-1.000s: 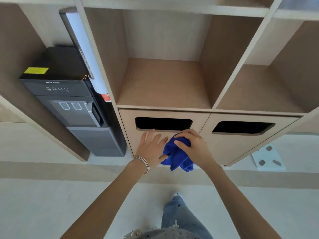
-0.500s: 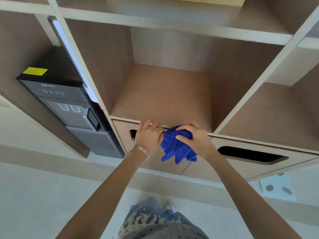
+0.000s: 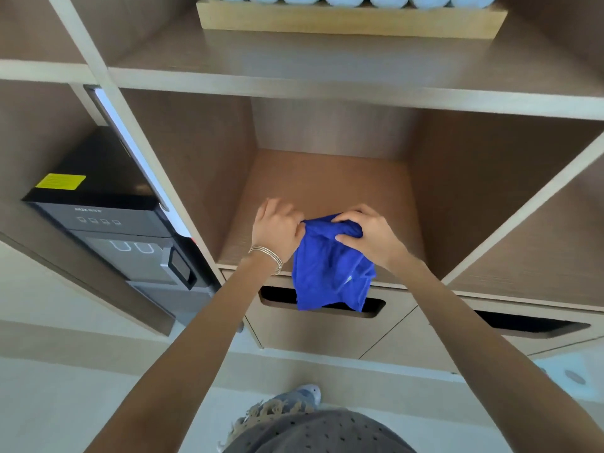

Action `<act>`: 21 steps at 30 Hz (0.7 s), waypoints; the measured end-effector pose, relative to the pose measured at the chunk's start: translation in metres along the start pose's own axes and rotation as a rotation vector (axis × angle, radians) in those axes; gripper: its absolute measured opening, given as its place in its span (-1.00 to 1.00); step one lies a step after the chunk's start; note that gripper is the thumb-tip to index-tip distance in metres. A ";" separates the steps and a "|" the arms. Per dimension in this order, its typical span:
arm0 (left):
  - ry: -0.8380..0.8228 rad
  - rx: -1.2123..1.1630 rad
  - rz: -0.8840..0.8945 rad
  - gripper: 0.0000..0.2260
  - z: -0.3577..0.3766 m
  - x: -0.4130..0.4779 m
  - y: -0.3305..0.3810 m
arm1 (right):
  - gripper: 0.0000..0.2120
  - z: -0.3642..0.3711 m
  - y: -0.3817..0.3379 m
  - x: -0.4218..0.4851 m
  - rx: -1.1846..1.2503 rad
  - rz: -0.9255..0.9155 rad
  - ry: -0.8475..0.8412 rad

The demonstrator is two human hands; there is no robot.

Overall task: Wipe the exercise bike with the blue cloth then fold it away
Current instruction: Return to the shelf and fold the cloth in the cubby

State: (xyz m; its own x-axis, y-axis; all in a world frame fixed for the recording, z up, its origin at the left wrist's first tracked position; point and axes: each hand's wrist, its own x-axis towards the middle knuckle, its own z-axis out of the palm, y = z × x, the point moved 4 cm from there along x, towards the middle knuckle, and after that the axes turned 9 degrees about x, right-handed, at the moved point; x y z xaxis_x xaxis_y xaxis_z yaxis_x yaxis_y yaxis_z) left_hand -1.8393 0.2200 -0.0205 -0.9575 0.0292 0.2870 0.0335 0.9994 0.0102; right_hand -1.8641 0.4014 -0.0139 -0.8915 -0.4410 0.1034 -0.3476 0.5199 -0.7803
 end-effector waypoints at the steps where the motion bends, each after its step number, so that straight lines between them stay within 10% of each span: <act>1: -0.052 0.011 0.003 -0.79 0.008 0.009 -0.002 | -0.73 -0.001 0.004 0.009 -0.017 0.025 0.002; 7: -0.290 0.023 0.045 -0.74 0.046 0.031 0.003 | -0.69 -0.011 0.034 0.031 -0.228 0.193 0.048; 21: -0.268 -0.121 0.613 -0.58 0.069 0.005 0.050 | -0.62 0.005 0.076 -0.015 -0.250 0.327 0.037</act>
State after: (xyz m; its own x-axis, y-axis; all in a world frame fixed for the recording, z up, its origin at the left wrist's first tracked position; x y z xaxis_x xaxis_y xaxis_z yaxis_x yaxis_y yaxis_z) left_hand -1.8621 0.2719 -0.0846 -0.7926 0.6091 0.0275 0.6098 0.7919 0.0330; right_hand -1.8754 0.4438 -0.0776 -0.9750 -0.1988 -0.0993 -0.1000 0.7917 -0.6027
